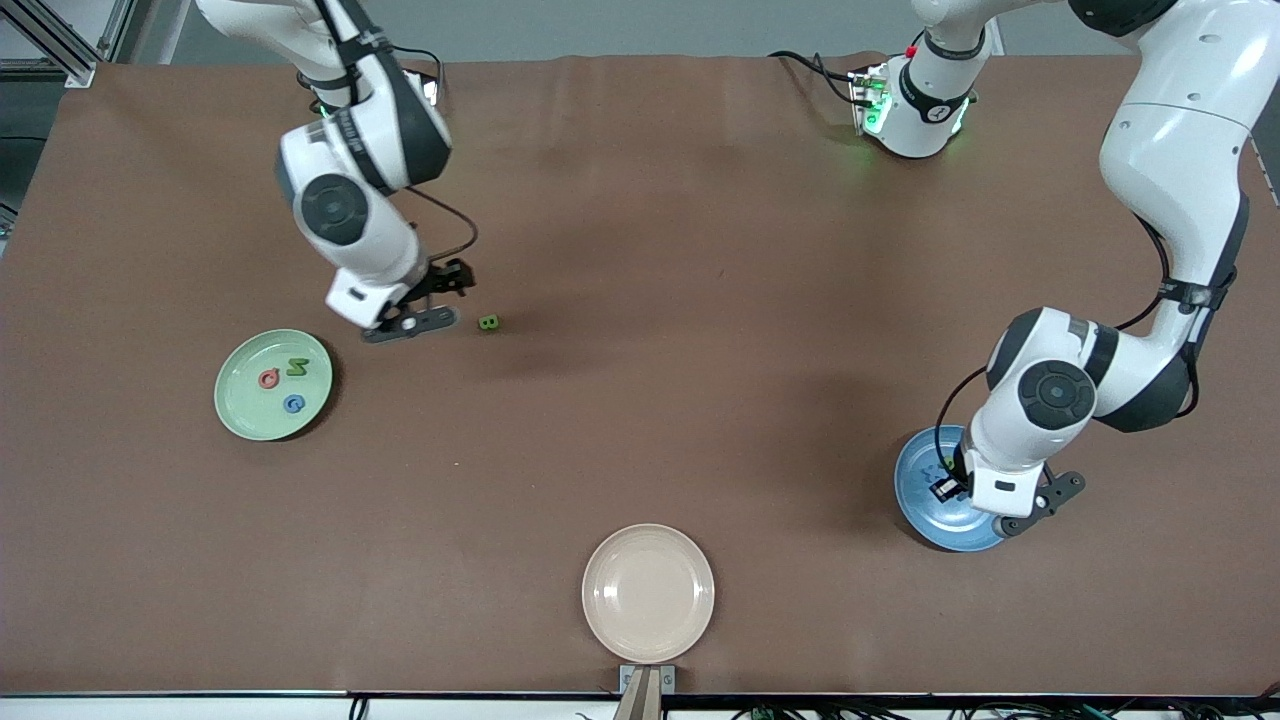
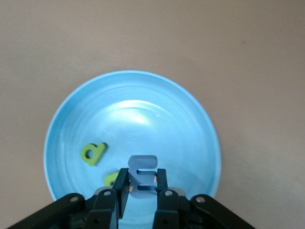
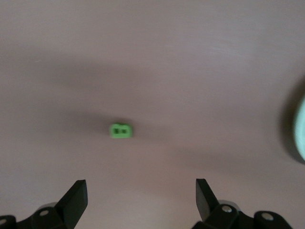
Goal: Sort upper and lower case letters into plates
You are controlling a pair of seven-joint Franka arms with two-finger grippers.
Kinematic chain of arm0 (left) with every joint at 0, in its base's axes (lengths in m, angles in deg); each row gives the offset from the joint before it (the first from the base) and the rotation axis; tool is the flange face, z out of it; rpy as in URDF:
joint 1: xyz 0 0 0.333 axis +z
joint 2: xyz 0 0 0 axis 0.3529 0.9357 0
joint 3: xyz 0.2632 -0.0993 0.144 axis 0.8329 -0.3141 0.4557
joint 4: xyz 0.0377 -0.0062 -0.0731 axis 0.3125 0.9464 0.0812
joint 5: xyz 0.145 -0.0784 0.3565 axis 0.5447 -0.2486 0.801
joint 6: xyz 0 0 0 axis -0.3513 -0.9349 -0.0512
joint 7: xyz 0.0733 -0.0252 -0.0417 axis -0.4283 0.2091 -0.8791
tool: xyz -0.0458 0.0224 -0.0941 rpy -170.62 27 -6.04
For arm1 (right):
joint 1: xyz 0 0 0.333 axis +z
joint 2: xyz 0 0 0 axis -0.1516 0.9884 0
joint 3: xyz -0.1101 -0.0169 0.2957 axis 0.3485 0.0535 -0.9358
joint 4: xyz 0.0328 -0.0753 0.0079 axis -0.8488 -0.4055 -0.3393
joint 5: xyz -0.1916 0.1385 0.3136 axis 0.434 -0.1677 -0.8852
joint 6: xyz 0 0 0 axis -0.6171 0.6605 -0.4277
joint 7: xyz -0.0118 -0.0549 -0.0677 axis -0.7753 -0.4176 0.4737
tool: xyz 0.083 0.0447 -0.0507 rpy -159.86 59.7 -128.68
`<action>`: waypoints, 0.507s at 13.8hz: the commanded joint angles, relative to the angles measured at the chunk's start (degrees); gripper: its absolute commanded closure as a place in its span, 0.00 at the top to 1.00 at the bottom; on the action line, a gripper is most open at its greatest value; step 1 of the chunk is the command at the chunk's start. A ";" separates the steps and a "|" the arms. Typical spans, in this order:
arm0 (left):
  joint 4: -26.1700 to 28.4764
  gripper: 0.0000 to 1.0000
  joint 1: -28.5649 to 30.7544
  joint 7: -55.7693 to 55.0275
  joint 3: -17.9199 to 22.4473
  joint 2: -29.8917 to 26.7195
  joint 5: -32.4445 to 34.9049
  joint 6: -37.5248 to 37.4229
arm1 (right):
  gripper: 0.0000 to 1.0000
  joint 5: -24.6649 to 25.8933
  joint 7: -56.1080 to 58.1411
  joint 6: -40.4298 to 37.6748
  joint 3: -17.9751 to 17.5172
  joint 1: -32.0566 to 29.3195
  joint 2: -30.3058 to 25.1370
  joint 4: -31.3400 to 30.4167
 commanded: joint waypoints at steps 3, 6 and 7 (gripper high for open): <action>-1.87 1.00 -0.10 1.78 -1.26 -0.87 0.48 -0.51 | 1.00 -0.08 -4.86 12.64 0.80 5.66 0.59 -7.14; -3.01 1.00 1.29 4.43 -4.24 -2.88 0.30 -1.91 | 1.00 -0.08 -5.21 19.84 0.80 6.98 3.66 -9.86; -3.27 1.00 2.08 4.43 -5.82 -3.76 0.04 -3.14 | 1.00 -0.08 -6.09 22.31 0.80 6.99 4.89 -10.92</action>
